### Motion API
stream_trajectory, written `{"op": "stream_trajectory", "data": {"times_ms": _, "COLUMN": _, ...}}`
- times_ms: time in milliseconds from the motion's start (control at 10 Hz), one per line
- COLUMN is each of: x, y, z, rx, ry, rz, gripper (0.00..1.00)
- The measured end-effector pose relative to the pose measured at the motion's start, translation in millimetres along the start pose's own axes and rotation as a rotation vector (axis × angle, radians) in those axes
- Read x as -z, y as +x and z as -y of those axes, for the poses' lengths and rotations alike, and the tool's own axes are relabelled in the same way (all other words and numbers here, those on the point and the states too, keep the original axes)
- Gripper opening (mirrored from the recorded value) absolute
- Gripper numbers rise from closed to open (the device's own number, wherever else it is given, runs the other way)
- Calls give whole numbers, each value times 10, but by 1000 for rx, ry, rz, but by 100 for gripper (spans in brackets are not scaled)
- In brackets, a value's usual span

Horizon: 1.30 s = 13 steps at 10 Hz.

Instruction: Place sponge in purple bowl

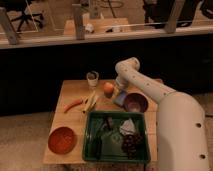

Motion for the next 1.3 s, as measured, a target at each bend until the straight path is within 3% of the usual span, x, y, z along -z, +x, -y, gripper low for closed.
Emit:
{"op": "stream_trajectory", "data": {"times_ms": 300, "x": 436, "y": 233, "z": -121, "rx": -30, "ry": -68, "rz": -107, "gripper": 13}}
{"op": "stream_trajectory", "data": {"times_ms": 600, "x": 691, "y": 344, "z": -195, "rx": -54, "ry": -96, "rz": -171, "gripper": 13}}
{"op": "stream_trajectory", "data": {"times_ms": 800, "x": 759, "y": 297, "z": -259, "rx": -75, "ry": -98, "rz": -177, "gripper": 13}}
{"op": "stream_trajectory", "data": {"times_ms": 1300, "x": 788, "y": 20, "z": -438, "rx": -114, "ry": -92, "rz": -137, "gripper": 13}}
